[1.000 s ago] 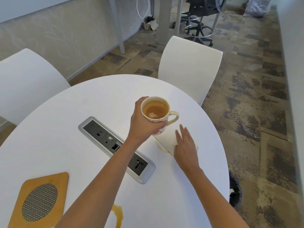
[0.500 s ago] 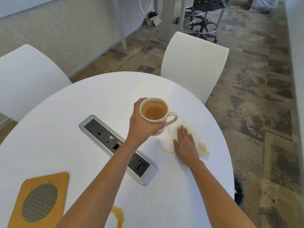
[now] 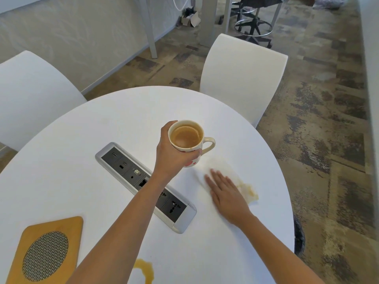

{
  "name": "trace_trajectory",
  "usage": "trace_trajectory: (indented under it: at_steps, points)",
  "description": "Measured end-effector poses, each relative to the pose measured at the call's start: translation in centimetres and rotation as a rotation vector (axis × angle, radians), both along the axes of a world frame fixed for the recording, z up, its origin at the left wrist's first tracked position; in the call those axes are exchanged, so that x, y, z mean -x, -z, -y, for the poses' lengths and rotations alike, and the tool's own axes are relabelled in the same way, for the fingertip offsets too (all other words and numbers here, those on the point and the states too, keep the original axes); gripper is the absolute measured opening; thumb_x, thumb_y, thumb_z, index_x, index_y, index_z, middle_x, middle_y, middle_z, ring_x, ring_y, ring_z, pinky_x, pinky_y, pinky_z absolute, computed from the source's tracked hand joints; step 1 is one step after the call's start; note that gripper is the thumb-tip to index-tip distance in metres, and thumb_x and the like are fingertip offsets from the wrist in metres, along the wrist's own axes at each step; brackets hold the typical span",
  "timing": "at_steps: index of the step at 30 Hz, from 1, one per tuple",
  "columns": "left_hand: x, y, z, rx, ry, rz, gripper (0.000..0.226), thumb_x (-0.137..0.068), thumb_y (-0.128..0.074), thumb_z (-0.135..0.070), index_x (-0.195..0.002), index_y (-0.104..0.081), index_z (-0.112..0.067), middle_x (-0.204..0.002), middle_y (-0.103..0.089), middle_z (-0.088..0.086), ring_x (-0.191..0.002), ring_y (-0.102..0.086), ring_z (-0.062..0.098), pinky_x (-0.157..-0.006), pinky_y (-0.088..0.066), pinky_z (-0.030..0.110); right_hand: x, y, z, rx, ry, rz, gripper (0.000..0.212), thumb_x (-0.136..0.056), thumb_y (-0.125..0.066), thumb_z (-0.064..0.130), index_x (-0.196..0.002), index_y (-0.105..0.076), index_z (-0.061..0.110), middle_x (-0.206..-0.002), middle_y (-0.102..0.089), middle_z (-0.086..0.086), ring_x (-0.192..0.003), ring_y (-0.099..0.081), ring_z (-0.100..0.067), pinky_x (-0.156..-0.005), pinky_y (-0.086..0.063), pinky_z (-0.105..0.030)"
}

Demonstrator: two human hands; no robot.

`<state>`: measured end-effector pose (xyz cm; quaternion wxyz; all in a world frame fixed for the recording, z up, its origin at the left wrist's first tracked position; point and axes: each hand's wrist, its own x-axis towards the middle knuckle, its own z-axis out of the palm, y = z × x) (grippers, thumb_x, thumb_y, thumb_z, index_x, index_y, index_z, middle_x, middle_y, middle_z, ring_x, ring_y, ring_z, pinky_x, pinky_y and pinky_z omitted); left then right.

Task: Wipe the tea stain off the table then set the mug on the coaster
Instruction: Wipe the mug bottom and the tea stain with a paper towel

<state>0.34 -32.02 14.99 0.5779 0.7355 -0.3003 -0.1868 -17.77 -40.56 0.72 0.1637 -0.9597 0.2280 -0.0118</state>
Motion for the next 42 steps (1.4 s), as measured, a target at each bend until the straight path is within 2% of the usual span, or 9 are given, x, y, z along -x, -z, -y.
trace_trajectory:
  at_steps: [5,12,20,23,26,32,35,38,42]
  points:
    - [-0.1,0.3,0.1,0.003,0.002,-0.005,0.084,-0.050,-0.086,-0.024,-0.123,-0.043,-0.031,-0.112,-0.056,-0.023,-0.103,-0.054,-0.006,-0.087,-0.048,0.022,0.6,-0.3,-2.4,-0.062,0.175,0.053,0.061,-0.093,0.000,0.039,-0.149,-0.004,0.015,-0.154,0.003,0.005,-0.145,0.002,-0.015,-0.114,0.010,-0.022]
    - [-0.1,0.5,0.5,0.011,-0.011,0.006,0.080,-0.055,-0.089,-0.015,-0.116,-0.043,-0.038,-0.110,-0.056,-0.025,-0.101,-0.054,-0.009,-0.082,-0.046,0.012,-1.1,-0.6,-1.6,-0.020,-0.214,0.013,0.058,-0.102,-0.007,0.040,-0.146,-0.028,0.010,-0.153,-0.027,-0.004,-0.141,-0.025,-0.019,-0.115,-0.006,-0.026]
    - [-0.4,0.9,0.6,0.013,-0.005,0.007,0.082,-0.052,-0.087,-0.025,-0.120,-0.042,-0.037,-0.111,-0.055,-0.027,-0.103,-0.053,-0.010,-0.084,-0.049,0.017,-6.8,-0.9,4.2,-0.059,0.388,0.031,0.067,-0.098,-0.018,0.045,-0.149,-0.007,0.004,-0.159,-0.001,-0.012,-0.147,0.002,-0.022,-0.115,0.006,-0.028]
    - [-0.7,1.0,0.7,0.017,-0.017,0.004,0.082,-0.050,-0.086,-0.023,-0.119,-0.043,-0.037,-0.110,-0.056,-0.026,-0.101,-0.054,-0.009,-0.083,-0.048,0.015,-9.6,-0.9,4.1,-0.162,0.254,0.042,0.068,-0.096,-0.040,0.042,-0.149,-0.017,0.008,-0.157,-0.018,-0.011,-0.145,-0.014,-0.025,-0.119,-0.011,-0.038]
    - [-1.0,1.1,0.9,0.024,-0.039,-0.003,0.080,-0.050,-0.084,-0.024,-0.117,-0.043,-0.038,-0.112,-0.055,-0.024,-0.103,-0.054,-0.008,-0.085,-0.047,0.018,-11.4,-1.3,1.2,-0.248,0.002,0.035,0.058,-0.092,-0.033,0.046,-0.141,-0.037,0.015,-0.146,-0.041,-0.009,-0.135,-0.034,-0.028,-0.113,-0.027,-0.044]
    - [-1.8,1.3,0.7,0.013,-0.022,0.056,0.081,-0.058,-0.089,-0.020,-0.122,-0.041,-0.034,-0.114,-0.052,-0.026,-0.105,-0.051,-0.010,-0.080,-0.045,0.006,-8.8,-0.7,-2.1,-0.099,-0.268,0.077,0.057,-0.096,-0.018,0.033,-0.146,-0.028,0.007,-0.154,-0.027,-0.008,-0.144,-0.021,-0.021,-0.116,-0.001,-0.031]
    - [-1.8,1.3,0.7,0.016,-0.041,-0.002,0.081,-0.052,-0.086,-0.024,-0.121,-0.044,-0.034,-0.113,-0.055,-0.026,-0.103,-0.053,-0.008,-0.081,-0.047,0.012,-7.2,0.0,0.0,-0.056,-0.092,0.139,0.047,-0.092,-0.032,0.011,-0.135,-0.048,0.001,-0.142,-0.046,-0.015,-0.131,-0.045,-0.028,-0.113,-0.022,-0.030]
    - [-1.5,1.7,0.8,0.022,-0.037,-0.039,0.083,-0.051,-0.086,-0.023,-0.122,-0.044,-0.033,-0.113,-0.056,-0.024,-0.104,-0.055,-0.005,-0.084,-0.048,0.021,-4.0,0.1,3.2,-0.061,0.209,0.126,0.051,-0.093,-0.024,0.011,-0.142,-0.036,0.000,-0.151,-0.030,-0.015,-0.140,-0.029,-0.029,-0.111,0.000,-0.021]
    - [-0.9,2.5,1.3,0.027,-0.017,-0.058,0.084,-0.051,-0.087,-0.022,-0.123,-0.044,-0.031,-0.116,-0.057,-0.019,-0.106,-0.055,-0.002,-0.086,-0.049,0.025,-0.4,0.3,3.5,-0.004,0.314,0.116,0.068,-0.087,-0.004,0.029,-0.145,-0.028,0.002,-0.154,-0.024,-0.012,-0.143,-0.021,-0.025,-0.111,0.002,-0.020]
